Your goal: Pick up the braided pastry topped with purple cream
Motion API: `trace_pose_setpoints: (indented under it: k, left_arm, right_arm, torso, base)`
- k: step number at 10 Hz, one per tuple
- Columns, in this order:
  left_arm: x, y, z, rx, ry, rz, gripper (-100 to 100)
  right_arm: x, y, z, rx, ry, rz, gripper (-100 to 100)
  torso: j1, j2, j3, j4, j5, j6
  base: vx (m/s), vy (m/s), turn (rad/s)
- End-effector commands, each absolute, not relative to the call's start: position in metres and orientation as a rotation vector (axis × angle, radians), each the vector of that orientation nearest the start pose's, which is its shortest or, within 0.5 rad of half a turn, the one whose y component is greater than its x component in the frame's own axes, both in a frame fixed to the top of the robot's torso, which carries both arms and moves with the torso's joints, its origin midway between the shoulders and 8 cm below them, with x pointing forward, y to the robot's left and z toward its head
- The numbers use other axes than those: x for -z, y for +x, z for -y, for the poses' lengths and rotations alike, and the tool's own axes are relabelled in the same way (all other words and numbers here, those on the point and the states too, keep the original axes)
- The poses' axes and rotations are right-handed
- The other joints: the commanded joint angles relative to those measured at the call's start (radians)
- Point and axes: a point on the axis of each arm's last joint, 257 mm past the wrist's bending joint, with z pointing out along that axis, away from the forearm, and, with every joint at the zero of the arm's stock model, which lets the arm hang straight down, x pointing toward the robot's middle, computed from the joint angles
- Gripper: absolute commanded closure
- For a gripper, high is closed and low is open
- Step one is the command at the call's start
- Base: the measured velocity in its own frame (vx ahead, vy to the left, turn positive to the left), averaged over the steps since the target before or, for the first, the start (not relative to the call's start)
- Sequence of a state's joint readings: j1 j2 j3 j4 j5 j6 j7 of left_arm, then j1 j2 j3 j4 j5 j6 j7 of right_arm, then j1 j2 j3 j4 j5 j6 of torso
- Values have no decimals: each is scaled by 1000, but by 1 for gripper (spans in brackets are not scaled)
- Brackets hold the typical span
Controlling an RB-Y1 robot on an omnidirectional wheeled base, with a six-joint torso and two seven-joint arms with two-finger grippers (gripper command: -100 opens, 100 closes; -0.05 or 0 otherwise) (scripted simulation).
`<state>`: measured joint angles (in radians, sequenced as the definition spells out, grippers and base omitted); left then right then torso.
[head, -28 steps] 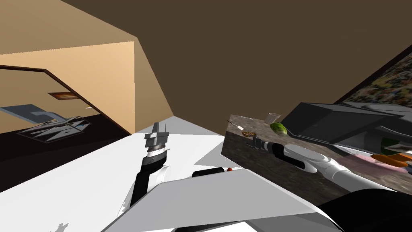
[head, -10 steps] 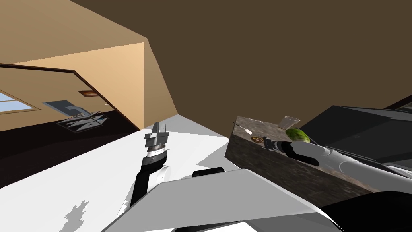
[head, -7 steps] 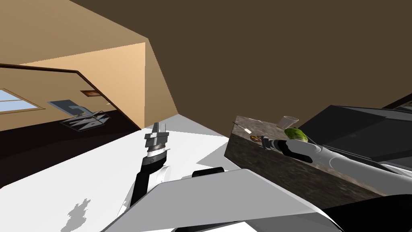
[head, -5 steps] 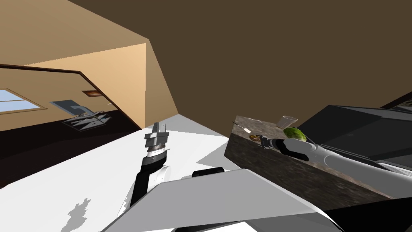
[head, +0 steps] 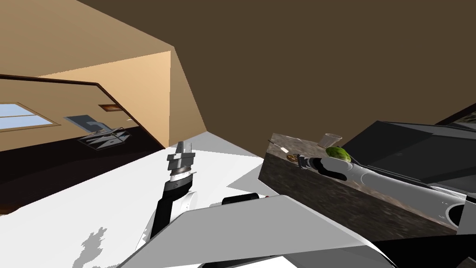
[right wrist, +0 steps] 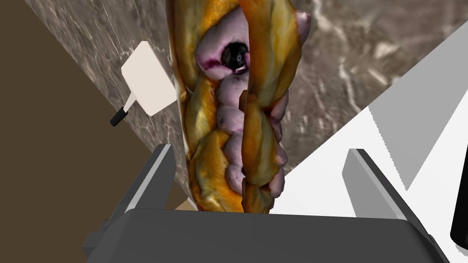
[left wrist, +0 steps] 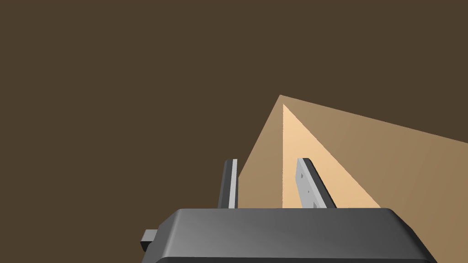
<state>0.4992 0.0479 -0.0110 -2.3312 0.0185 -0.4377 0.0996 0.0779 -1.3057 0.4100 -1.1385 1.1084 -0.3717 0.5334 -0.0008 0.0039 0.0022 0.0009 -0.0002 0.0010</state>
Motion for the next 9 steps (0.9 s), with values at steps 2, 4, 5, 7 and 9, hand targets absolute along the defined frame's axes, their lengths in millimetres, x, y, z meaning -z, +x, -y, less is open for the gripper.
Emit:
trace_pose_setpoints:
  k: [2, 4, 5, 7, 9]
  left_arm:
    - [-35, 345, -272, 1418, -685, -623, 0]
    - [-35, 345, -272, 1418, -685, -623, 0]
    - [-35, 345, -272, 1418, -685, -623, 0]
    - [-35, 345, -272, 1418, -685, -623, 0]
    - [-35, 345, -272, 1418, -685, -623, 0]
  right_arm:
    - [334, 386, 615, 669, -1521, -2041, -100]
    - [331, 387, 615, 670, -1522, -2034, -100]
    - [331, 388, 615, 670, -1519, -2035, 100]
    - [332, 387, 615, 670, -1522, -2036, 100]
    - [332, 387, 615, 670, -1522, -2035, 100]
  torso:
    - [0, 0, 0, 0, 0, 0]
    - [0, 0, 0, 0, 0, 0]
    - [1, -1, -1, 0, 0, 0]
    - [1, -2, -1, 0, 0, 0]
    - [1, -2, -1, 0, 0, 1]
  base:
    - [-43, -12, 18]
    - [-27, -6, 8]
    - [0, 0, 0]
    - [0, 0, 0]
    - [0, 0, 0]
